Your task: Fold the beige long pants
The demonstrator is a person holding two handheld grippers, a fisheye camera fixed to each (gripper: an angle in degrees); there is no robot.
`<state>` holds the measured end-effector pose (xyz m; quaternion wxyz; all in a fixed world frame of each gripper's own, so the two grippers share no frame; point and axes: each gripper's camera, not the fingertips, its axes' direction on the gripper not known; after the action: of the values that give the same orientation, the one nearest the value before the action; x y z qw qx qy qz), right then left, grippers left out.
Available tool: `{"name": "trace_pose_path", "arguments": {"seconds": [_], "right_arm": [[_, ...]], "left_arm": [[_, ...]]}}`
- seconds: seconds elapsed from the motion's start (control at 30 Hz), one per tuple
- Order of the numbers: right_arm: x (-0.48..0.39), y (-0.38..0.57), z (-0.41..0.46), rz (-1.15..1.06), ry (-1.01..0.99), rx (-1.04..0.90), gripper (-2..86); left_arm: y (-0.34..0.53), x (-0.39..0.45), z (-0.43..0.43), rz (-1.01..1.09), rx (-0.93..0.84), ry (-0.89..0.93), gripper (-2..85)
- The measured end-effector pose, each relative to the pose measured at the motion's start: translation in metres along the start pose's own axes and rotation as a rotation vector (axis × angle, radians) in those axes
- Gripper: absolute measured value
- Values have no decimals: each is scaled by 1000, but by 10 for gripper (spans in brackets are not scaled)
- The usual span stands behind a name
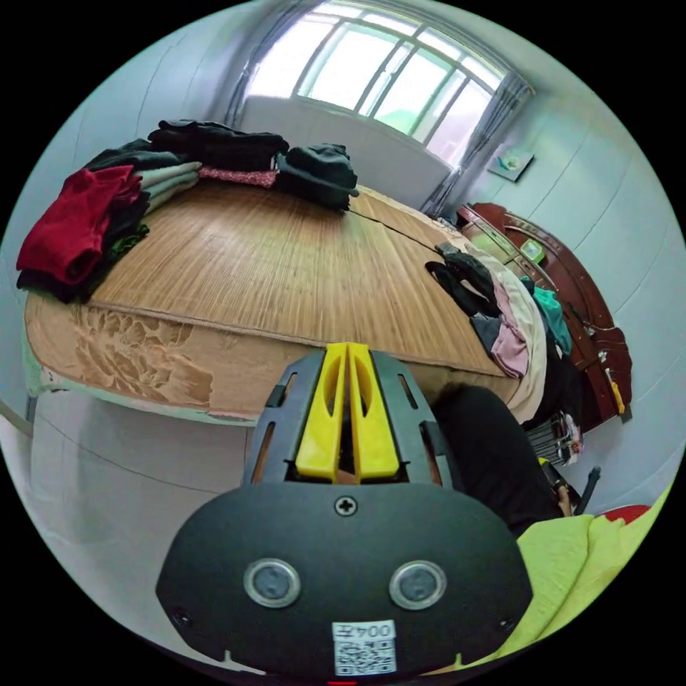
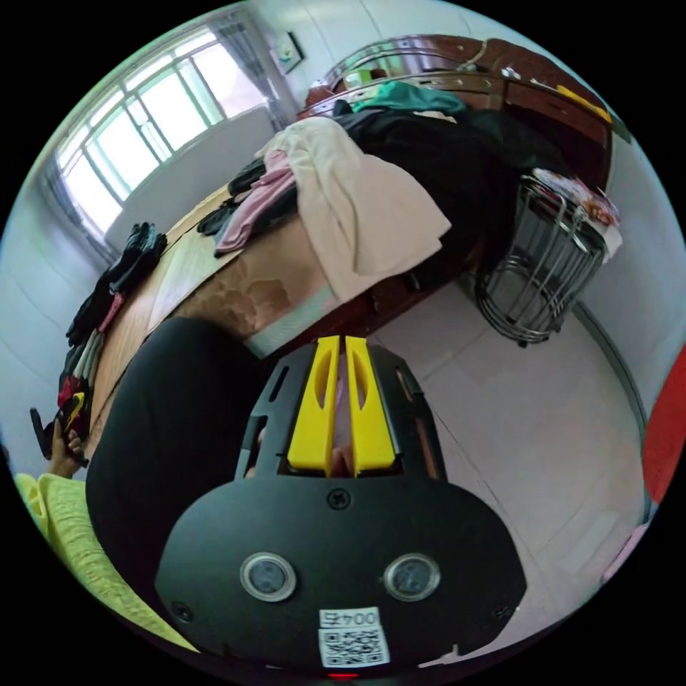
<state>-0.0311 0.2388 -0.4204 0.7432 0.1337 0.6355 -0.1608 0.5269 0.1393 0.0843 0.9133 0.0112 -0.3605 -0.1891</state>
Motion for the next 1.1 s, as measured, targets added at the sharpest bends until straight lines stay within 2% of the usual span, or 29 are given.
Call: {"name": "trace_pose_path", "arguments": {"seconds": [0.2,0.33,0.4,0.5,0.7,0.73,0.77,0.83,0.87,0.97,1.07,1.1], "right_arm": [[29,-14,29,77,16,32,29],[25,-61,71,69,36,36,67],[18,-91,89,36,65,55,92],[7,-143,117,-34,93,77,129],[-9,-229,195,-194,210,-61,139],[-10,-241,211,-217,201,-109,130],[-9,-250,226,-220,224,-169,83],[-7,-259,236,-214,293,-189,45],[-3,-264,236,-183,260,-212,35],[0,-259,204,-74,101,-130,25],[-16,-242,143,-13,-30,47,17],[-20,-238,132,5,-49,77,15]], "left_arm": [[-70,41,99,111,-139,-158,4],[-87,69,166,231,-237,-339,5],[-83,71,194,244,-313,-358,4],[-77,69,200,221,-221,-382,3],[-90,39,200,222,-212,-308,4],[-95,31,199,206,-216,-291,5],[-97,27,198,200,-217,-285,6],[-107,17,195,187,-220,-286,9],[-109,14,195,184,-221,-288,10],[-123,-7,184,127,-216,-259,20],[-135,-50,161,-42,-180,-16,51],[-134,-69,145,-119,-108,99,62]]}}
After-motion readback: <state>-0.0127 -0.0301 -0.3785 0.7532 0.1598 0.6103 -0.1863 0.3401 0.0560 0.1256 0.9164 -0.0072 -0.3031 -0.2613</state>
